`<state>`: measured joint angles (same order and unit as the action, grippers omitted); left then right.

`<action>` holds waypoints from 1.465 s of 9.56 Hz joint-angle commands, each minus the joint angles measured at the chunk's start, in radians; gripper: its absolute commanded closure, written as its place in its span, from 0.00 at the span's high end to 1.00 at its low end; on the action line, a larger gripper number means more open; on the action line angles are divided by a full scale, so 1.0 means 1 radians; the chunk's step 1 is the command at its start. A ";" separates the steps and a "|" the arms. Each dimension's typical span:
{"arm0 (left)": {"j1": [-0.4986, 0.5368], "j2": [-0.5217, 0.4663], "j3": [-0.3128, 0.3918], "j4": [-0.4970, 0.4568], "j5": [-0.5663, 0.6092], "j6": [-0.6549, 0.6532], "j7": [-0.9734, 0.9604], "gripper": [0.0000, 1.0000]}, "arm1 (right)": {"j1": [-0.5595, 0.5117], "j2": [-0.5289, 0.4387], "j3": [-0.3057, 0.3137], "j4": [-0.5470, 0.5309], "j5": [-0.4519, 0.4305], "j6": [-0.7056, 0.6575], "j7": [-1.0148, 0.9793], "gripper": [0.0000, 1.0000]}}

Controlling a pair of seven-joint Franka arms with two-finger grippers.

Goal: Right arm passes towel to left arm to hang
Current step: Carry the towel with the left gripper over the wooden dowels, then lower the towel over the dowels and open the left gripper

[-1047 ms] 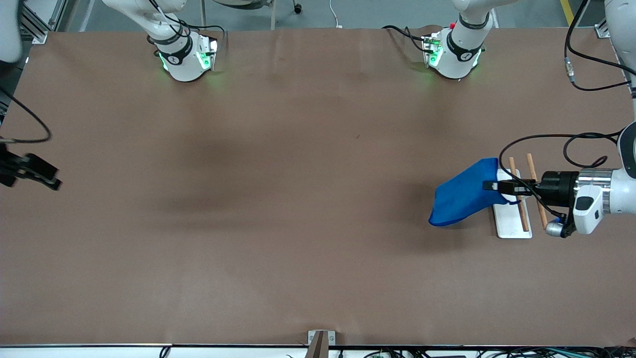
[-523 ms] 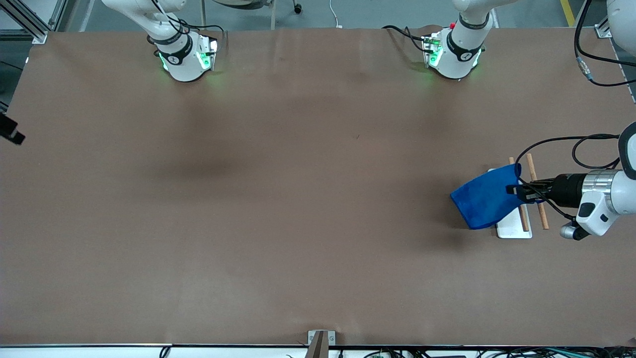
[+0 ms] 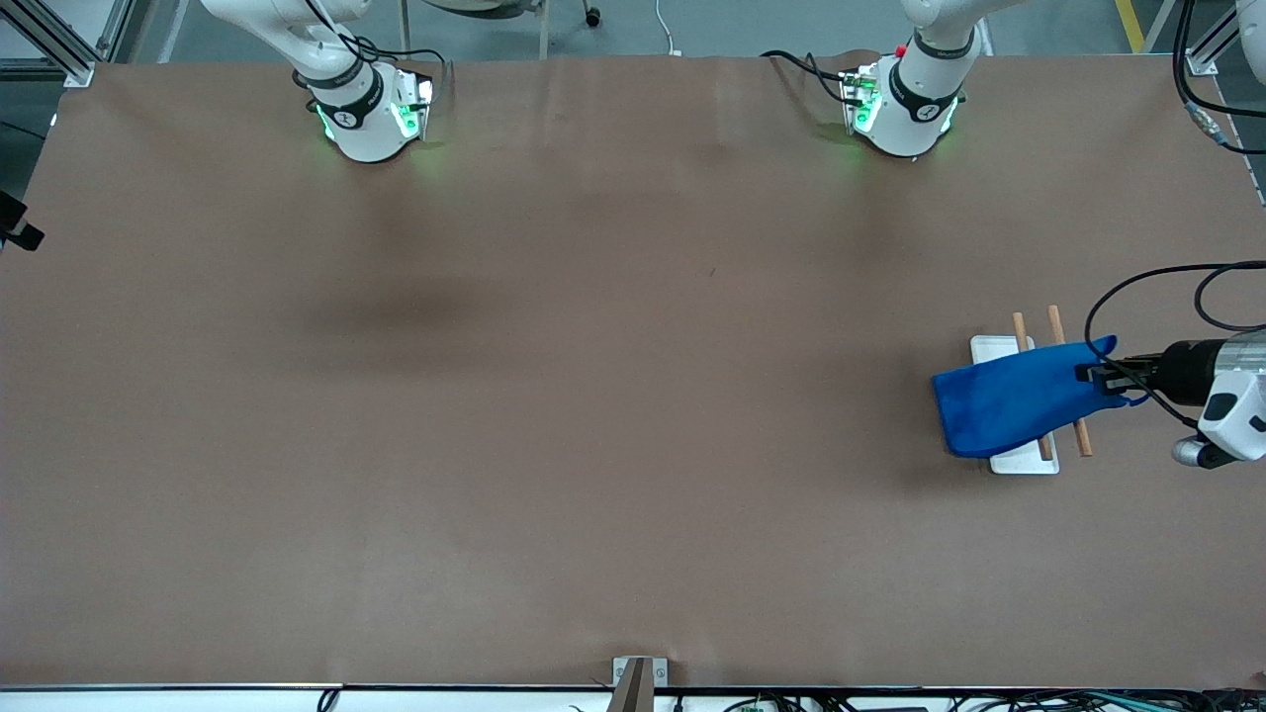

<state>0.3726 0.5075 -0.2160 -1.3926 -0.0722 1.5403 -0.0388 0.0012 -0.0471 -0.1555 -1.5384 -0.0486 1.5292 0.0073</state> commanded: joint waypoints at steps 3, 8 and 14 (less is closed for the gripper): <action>0.046 0.016 -0.005 0.017 0.075 0.011 0.178 0.00 | -0.027 0.010 0.050 0.015 -0.024 -0.034 0.008 1.00; 0.123 0.038 -0.005 0.038 0.126 0.012 0.339 0.00 | 0.011 0.006 0.005 -0.012 -0.016 -0.029 0.011 1.00; 0.143 0.101 -0.005 0.035 0.124 0.040 0.344 0.00 | -0.073 0.006 0.071 -0.011 0.000 -0.035 0.011 1.00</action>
<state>0.5102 0.5822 -0.2153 -1.3548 0.0346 1.5613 0.2955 -0.0223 -0.0335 -0.1373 -1.5422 -0.0591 1.5010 0.0099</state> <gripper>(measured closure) 0.974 0.000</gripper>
